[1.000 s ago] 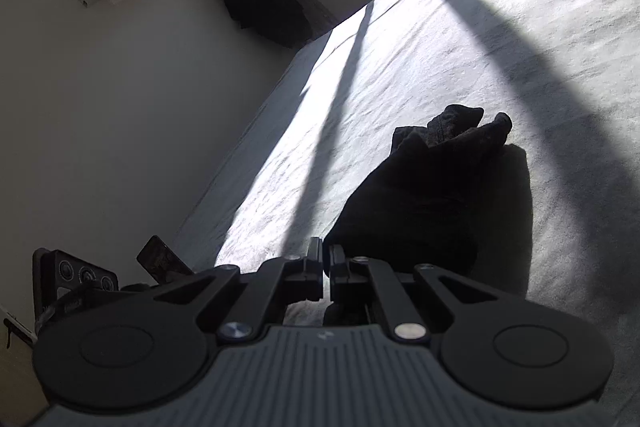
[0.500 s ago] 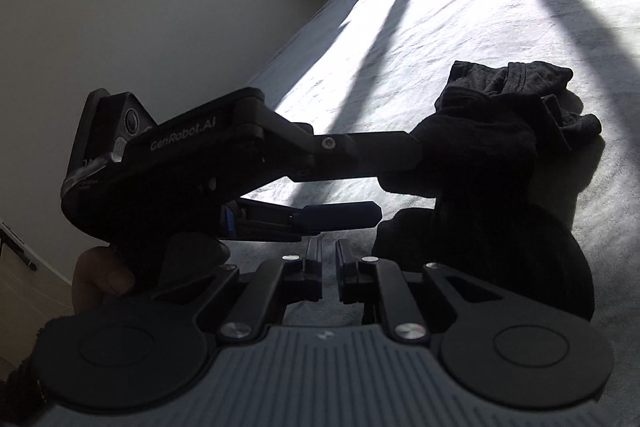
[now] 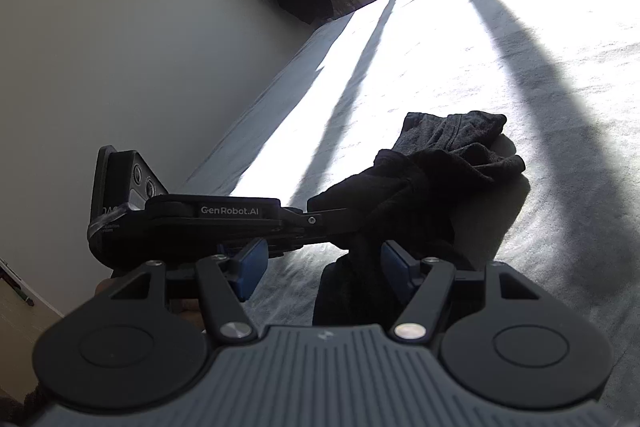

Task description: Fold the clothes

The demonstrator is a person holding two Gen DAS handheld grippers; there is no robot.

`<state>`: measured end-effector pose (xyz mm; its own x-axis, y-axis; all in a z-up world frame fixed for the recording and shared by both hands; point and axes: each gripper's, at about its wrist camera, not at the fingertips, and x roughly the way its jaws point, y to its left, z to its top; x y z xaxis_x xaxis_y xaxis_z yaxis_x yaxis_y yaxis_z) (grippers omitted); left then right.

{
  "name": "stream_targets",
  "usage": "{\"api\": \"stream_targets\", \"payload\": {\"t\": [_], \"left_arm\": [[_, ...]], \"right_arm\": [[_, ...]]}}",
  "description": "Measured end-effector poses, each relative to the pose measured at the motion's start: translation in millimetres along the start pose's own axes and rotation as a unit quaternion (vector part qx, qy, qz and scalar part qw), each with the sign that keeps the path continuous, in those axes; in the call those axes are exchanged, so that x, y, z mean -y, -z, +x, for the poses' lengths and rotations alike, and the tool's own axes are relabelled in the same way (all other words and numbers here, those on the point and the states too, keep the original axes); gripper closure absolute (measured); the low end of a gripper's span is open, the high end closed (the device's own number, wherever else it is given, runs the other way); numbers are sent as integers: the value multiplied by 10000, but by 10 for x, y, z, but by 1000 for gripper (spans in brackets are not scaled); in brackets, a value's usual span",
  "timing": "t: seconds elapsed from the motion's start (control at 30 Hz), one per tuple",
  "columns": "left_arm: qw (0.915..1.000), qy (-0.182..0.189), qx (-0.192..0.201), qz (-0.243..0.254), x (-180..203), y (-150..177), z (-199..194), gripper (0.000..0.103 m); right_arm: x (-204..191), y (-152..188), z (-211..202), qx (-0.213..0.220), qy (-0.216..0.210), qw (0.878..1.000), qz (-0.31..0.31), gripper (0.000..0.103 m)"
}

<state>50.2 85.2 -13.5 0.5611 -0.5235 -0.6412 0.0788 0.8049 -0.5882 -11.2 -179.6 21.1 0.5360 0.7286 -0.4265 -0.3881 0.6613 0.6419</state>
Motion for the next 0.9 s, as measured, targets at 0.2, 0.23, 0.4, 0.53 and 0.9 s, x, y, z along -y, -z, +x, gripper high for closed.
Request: {"api": "stream_targets", "payload": {"t": [0.2,0.23,0.4,0.53,0.9], "left_arm": [[9976,-603,276,-190,-345,-185,-197,97],[9971,-657,309,-225,-400,-208,-218,97],[9930,-1011,518,-334,-614,-285,-294,98],[9899,-1118,703,-512,-811,-318,-365,98],[9789,-1430,1053,-1008,-1364,-357,-571,99]], "right_arm": [[61,-14,109,-106,283,9995,135,34],[55,-14,134,-143,359,9992,103,34],[24,-38,255,-287,717,9970,-13,33],[-13,-99,401,-368,959,9946,-122,31],[54,-471,1149,-279,1782,9829,-362,31]]}}
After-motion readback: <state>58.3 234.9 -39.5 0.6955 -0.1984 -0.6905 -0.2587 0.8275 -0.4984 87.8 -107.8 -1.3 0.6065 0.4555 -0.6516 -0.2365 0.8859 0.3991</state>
